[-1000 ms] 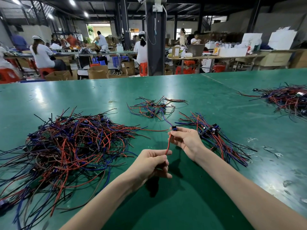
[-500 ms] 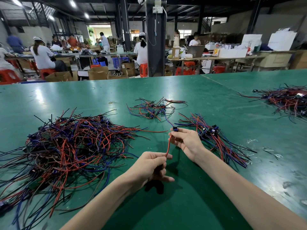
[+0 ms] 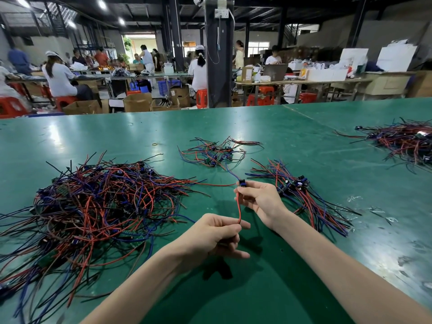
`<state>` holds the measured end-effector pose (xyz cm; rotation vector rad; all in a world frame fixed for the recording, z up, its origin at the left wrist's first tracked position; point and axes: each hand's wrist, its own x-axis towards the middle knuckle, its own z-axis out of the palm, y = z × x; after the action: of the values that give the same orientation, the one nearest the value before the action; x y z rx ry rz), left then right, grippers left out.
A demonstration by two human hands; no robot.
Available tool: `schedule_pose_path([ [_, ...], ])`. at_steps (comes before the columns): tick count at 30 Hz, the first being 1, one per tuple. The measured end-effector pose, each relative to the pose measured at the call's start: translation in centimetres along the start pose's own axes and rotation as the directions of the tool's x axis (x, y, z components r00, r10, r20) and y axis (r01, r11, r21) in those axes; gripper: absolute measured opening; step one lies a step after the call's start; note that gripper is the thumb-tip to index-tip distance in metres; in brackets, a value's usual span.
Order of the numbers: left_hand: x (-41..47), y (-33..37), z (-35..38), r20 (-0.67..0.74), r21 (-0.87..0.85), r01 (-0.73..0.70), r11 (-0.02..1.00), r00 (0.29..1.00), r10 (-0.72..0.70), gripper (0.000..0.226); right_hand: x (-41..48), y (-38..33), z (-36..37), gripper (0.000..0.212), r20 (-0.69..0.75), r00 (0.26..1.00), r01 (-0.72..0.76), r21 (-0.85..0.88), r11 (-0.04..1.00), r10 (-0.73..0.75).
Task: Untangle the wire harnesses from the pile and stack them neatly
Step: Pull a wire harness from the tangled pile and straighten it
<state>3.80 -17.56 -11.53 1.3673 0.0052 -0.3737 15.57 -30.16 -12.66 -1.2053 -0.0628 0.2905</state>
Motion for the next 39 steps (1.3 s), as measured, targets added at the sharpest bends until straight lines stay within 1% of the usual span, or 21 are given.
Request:
schedule_pose_path([
  [3, -0.1, 0.2, -0.1, 0.021, 0.011, -0.006, 1.0, 1.0, 0.005, 0.023, -0.1, 0.1, 0.0, 0.012, 0.009, 1.0, -0.001, -0.007, 1.0, 0.002],
  [6, -0.2, 0.1, -0.1, 0.005, 0.016, -0.005, 1.0, 1.0, 0.005, 0.021, 0.0, 0.2, -0.1, 0.012, 0.006, 1.0, -0.006, -0.005, 1.0, 0.006],
  [11, -0.2, 0.1, -0.2, -0.036, -0.076, 0.01, 0.997, 0.999, -0.013, 0.02, 0.2, 0.1, -0.1, 0.012, -0.012, 1.0, -0.003, 0.009, 1.0, 0.003],
  [16, -0.1, 0.2, -0.4, -0.05, -0.105, 0.039, 0.994, 0.998, -0.044, 0.021, 0.4, 0.0, 0.1, 0.013, -0.019, 1.0, -0.002, 0.016, 1.0, 0.002],
  [19, -0.1, 0.2, -0.5, -0.06, -0.093, 0.038, 0.995, 0.997, -0.044, 0.019, 0.3, 0.0, 0.2, 0.013, -0.02, 1.0, 0.002, 0.02, 1.0, -0.002],
  [21, 0.0, 0.2, -0.5, -0.088, -0.088, 0.023, 0.996, 0.996, -0.03, 0.017, 0.4, -0.1, 0.1, 0.014, -0.035, 0.999, 0.003, 0.031, 1.0, -0.001],
  [24, 0.1, 0.2, -0.7, -0.18, -0.062, -0.016, 0.998, 0.984, 0.005, 0.008, 0.6, -0.1, 0.0, 0.015, -0.066, 0.998, -0.002, 0.072, 0.997, 0.007],
  [26, 0.1, 0.2, -0.8, -0.211, -0.031, -0.024, 0.999, 0.977, 0.016, 0.008, 0.6, 0.0, -0.1, 0.016, -0.069, 0.998, -0.003, 0.086, 0.996, 0.009],
  [30, -0.2, 0.4, -0.6, -0.152, 0.07, 0.027, 0.997, 0.988, -0.016, 0.009, 0.4, 0.2, 0.0, 0.015, -0.041, 0.999, 0.015, 0.026, 1.0, -0.014],
  [34, -0.5, 0.3, -0.1, -0.079, 0.116, 0.074, 0.99, 0.995, -0.065, 0.013, 0.3, 0.2, 0.0, 0.013, -0.041, 0.999, 0.029, 0.013, 0.999, -0.028],
  [39, -0.6, 0.2, 0.7, -0.048, 0.147, 0.02, 0.989, 0.999, -0.013, 0.013, 0.3, 0.0, 0.0, 0.014, -0.048, 0.998, 0.033, 0.026, 0.999, -0.031],
])
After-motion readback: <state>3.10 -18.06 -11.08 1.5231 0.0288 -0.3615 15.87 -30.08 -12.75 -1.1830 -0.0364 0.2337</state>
